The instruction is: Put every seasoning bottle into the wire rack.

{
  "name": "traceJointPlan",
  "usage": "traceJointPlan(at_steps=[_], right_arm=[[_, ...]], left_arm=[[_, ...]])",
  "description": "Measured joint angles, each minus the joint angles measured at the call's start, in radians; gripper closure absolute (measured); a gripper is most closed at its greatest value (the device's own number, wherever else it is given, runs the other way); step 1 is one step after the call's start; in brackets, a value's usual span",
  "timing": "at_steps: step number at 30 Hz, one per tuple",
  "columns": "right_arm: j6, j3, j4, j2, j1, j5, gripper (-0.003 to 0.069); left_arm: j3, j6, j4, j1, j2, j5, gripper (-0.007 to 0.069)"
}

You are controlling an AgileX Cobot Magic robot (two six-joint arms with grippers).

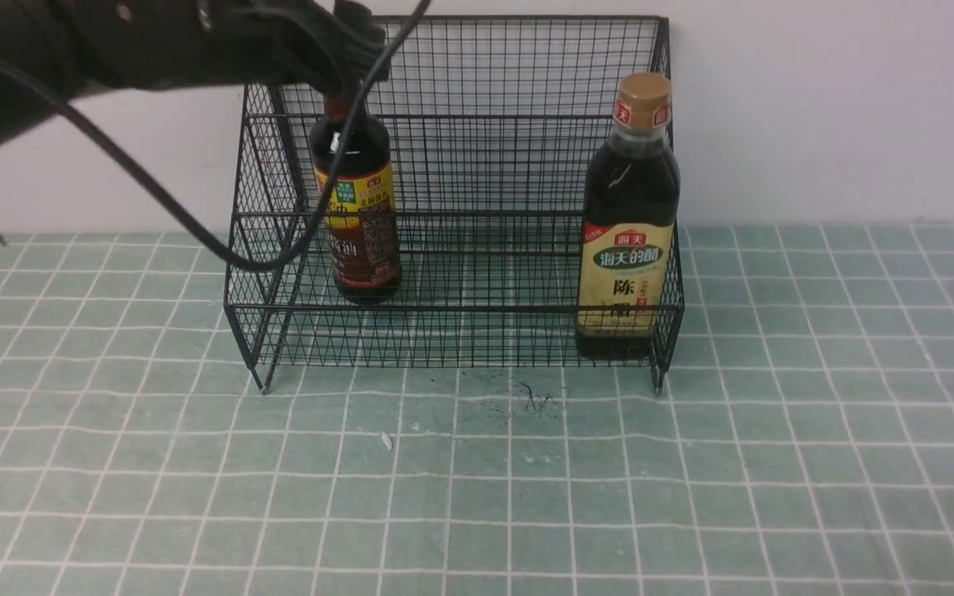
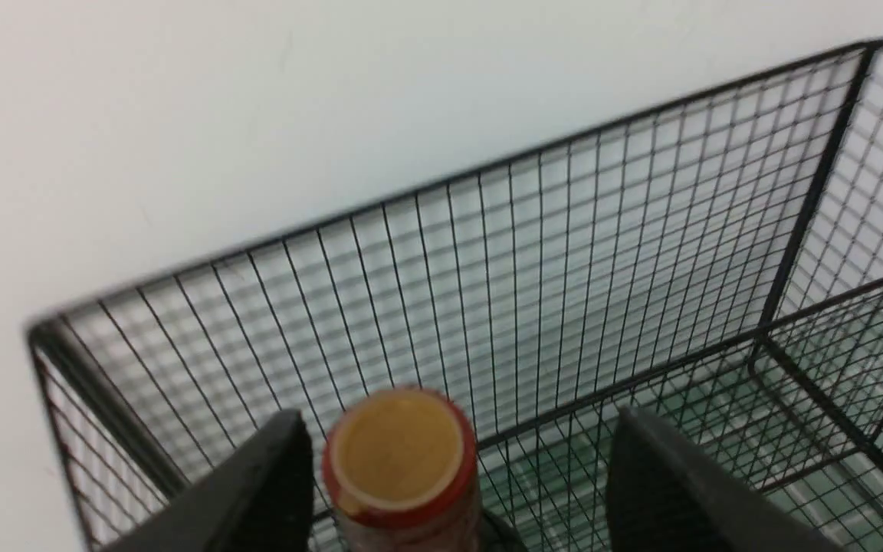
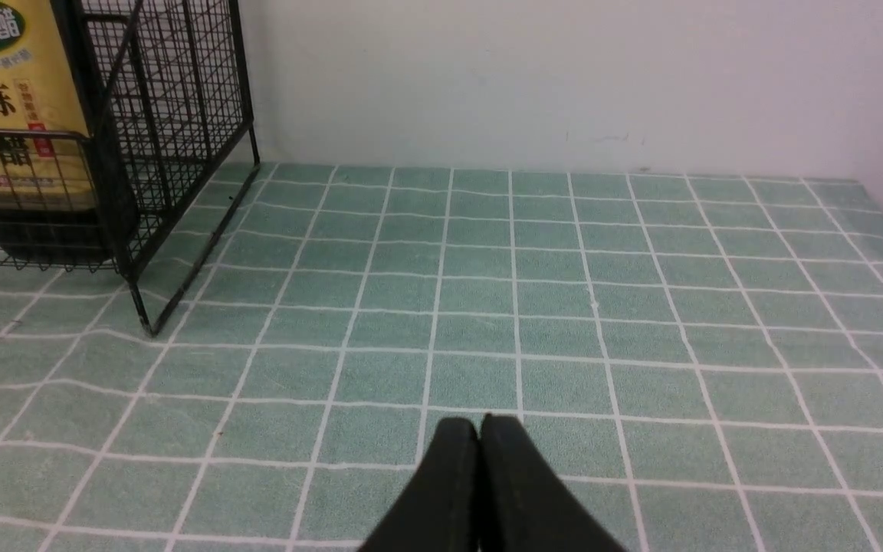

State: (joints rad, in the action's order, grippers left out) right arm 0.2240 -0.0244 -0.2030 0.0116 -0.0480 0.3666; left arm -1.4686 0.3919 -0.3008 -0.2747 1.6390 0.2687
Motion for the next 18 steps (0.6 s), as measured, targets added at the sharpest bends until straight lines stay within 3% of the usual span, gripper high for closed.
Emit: traceJointPlan(at_steps=[5, 10, 11, 12, 13, 18], right_arm=[[0.0, 0.0, 0.0, 0.0, 0.0, 0.0, 0.0673], [0.0, 0.0, 0.0, 0.0, 0.0, 0.0, 0.0673], [0.0, 0.0, 0.0, 0.0, 0.0, 0.0, 0.0673], [0.0, 0.0, 0.0, 0.0, 0.0, 0.0, 0.0673], [0.0, 0.0, 0.0, 0.0, 0.0, 0.0, 0.0673], [0.0, 0.0, 0.0, 0.0, 0.0, 0.0, 0.0673]], left_arm=[[0.0, 0.004, 0.025, 0.0, -0.117, 0.123, 0.0206], [0.0, -0.003, 0.032, 0.0, -0.247, 0.289, 0.037], [0.0, -0.005, 0.039, 0.0, -0.301, 0.363, 0.0461], [0.0, -0.007, 0.04, 0.0, -0.307, 0.382, 0.0485], [-0.001, -0.026, 0.049, 0.0, -0.362, 0.453, 0.0566], [0.046, -0.115, 0.056, 0.0, -0.54, 0.529, 0.0629]])
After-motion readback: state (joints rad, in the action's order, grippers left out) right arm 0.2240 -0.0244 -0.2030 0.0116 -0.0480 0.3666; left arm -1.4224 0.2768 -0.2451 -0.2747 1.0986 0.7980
